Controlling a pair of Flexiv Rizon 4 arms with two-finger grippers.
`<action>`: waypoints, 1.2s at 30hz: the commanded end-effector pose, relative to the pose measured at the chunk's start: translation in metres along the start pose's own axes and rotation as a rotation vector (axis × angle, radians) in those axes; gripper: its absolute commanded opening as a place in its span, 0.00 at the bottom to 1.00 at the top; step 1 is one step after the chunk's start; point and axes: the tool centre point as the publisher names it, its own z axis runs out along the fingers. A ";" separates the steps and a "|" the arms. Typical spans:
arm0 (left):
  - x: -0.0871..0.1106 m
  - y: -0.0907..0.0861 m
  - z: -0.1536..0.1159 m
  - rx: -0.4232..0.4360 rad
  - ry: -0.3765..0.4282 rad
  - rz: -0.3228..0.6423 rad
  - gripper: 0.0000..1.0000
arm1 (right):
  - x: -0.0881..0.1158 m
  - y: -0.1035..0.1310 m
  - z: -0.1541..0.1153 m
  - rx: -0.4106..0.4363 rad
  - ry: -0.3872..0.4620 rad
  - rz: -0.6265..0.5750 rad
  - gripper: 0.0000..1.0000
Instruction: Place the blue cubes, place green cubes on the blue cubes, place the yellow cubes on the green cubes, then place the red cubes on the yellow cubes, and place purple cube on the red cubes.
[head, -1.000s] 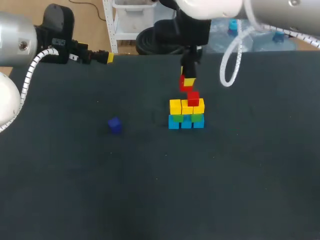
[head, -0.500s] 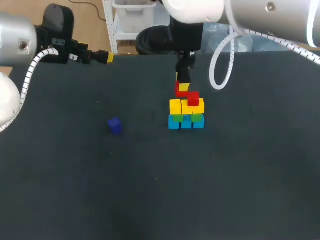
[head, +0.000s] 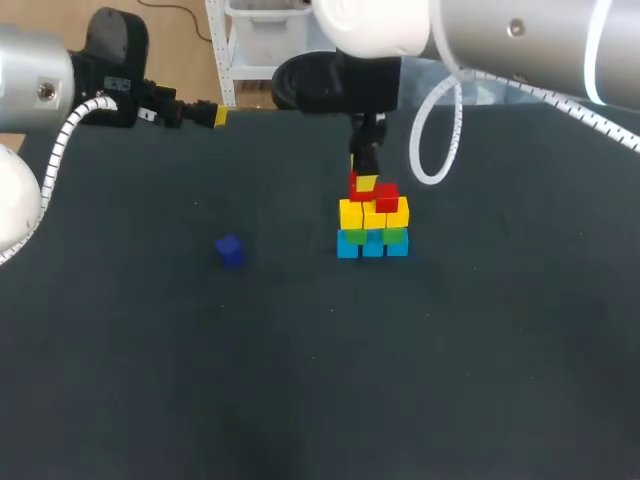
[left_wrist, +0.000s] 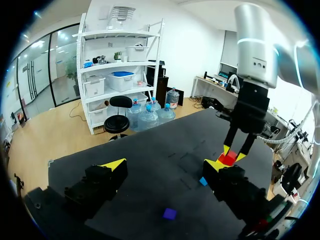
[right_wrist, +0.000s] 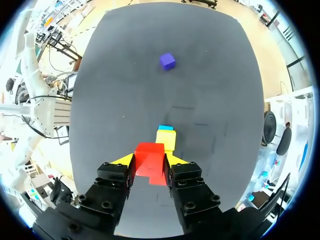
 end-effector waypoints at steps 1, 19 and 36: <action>0.001 0.002 0.001 0.006 -0.005 0.002 1.00 | -0.001 -0.007 0.002 -0.016 0.003 0.001 0.00; 0.001 0.002 0.001 0.006 -0.005 0.002 1.00 | 0.004 -0.014 0.016 -0.048 0.017 0.005 0.00; 0.001 0.002 0.001 0.006 -0.005 0.002 1.00 | 0.007 -0.018 0.022 -0.076 0.031 -0.003 0.00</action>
